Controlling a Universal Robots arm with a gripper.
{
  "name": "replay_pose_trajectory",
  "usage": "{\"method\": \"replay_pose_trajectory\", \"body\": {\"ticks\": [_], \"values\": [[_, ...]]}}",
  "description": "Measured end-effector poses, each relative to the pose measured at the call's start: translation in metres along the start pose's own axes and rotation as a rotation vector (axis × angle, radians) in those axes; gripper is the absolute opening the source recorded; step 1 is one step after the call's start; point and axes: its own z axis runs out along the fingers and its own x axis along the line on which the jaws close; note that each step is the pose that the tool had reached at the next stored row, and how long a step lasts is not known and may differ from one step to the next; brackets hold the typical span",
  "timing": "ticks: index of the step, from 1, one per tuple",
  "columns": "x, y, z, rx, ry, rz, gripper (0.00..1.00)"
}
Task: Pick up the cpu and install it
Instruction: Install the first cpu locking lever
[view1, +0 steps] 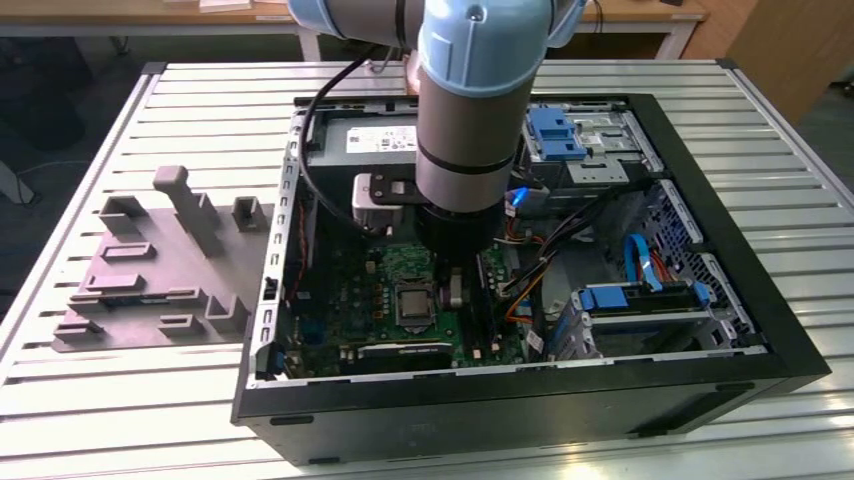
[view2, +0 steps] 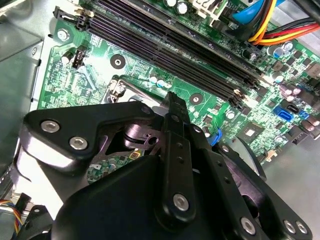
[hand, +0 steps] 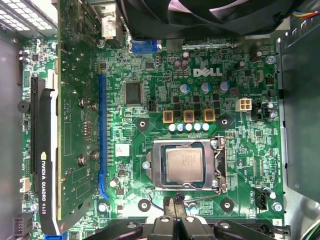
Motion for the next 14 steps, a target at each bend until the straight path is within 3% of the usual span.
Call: {"method": "replay_pose_trajectory", "body": {"ticks": [14], "values": [[0.0016, 0.0000, 0.0076, 0.0008, 0.0000, -0.015, 0.11]]}}
